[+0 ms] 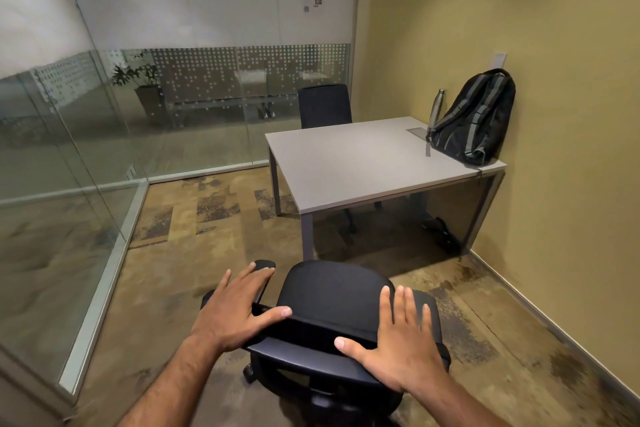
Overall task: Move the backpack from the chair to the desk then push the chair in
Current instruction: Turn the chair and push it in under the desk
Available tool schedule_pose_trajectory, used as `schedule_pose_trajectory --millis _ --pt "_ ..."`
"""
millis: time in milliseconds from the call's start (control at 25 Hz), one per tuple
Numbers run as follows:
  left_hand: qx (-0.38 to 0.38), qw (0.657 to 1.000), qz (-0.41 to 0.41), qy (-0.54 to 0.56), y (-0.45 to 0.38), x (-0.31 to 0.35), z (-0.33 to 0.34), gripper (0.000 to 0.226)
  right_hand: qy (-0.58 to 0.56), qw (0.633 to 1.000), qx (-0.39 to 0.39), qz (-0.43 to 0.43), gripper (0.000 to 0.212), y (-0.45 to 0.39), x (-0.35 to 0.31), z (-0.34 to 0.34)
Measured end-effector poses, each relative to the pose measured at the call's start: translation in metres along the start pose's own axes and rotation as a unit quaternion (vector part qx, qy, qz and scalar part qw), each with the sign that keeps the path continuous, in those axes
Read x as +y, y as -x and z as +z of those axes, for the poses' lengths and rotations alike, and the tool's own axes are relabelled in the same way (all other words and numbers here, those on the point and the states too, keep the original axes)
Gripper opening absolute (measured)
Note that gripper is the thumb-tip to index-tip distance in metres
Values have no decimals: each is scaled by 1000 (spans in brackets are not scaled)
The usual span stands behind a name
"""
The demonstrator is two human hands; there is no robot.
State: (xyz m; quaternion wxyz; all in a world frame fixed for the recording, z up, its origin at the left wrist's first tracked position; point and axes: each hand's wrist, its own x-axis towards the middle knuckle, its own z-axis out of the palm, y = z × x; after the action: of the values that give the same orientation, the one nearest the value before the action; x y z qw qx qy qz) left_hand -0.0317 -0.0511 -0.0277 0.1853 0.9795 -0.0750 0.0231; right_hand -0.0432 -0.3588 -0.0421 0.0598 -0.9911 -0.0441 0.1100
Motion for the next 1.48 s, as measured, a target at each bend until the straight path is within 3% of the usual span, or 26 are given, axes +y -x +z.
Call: schedule_pose_trajectory --millis 160,720,1080,1480 --pt "-12 1000 28 3 -16 19 7 108 -20 999 46 -9 136 12 20 1" --pt "-24 997 69 20 -84 82 38 112 -32 994 91 41 133 -5 94 -16" --pt "-19 999 33 -10 -128 152 68 120 -40 994 97 15 137 -51 182 -42" --pt "-1 998 -52 -39 -196 256 115 123 -42 994 70 -72 133 -142 313 -81"
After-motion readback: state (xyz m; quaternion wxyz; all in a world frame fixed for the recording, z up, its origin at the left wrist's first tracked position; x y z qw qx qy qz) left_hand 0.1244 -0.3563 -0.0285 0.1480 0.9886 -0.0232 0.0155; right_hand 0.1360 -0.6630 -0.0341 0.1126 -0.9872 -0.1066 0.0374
